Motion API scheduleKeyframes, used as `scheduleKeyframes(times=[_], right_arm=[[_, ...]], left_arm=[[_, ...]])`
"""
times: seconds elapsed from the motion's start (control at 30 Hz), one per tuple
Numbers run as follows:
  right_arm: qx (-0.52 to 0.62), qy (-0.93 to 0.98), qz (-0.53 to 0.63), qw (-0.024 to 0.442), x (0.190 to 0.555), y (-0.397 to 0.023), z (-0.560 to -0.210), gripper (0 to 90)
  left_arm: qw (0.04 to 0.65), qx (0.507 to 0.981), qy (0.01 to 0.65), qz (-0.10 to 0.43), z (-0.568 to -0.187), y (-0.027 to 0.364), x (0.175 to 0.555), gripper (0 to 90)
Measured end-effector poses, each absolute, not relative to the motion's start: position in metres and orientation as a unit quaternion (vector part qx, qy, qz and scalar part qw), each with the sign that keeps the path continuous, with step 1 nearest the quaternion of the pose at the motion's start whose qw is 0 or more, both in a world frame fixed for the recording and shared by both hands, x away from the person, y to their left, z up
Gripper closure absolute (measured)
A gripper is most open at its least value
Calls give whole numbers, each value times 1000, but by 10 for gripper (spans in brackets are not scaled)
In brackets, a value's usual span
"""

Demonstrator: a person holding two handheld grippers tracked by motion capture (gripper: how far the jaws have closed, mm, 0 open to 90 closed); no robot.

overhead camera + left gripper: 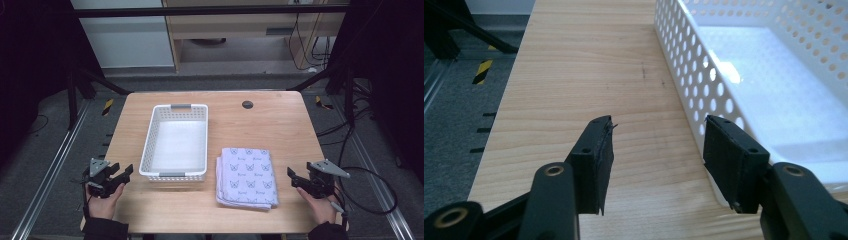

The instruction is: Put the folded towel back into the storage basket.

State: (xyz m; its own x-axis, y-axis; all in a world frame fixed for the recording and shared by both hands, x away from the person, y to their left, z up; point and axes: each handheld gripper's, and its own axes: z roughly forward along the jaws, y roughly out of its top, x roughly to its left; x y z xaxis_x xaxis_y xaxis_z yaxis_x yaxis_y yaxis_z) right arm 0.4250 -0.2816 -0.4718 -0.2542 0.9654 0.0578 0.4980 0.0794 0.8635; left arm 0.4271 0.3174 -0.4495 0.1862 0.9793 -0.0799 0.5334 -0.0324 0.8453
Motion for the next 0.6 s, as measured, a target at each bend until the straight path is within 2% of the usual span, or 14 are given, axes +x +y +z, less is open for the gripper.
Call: scheduleKeyframes(times=[0.37, 0.6], right_arm=[[519, 675, 431, 299, 418, -272, -463, 224], [518, 676, 436, 290, 416, -269, -461, 214]], left_arm=[[440, 648, 552, 288, -434, 303, 415, 405], [451, 659, 529, 286, -428, 284, 411, 389]])
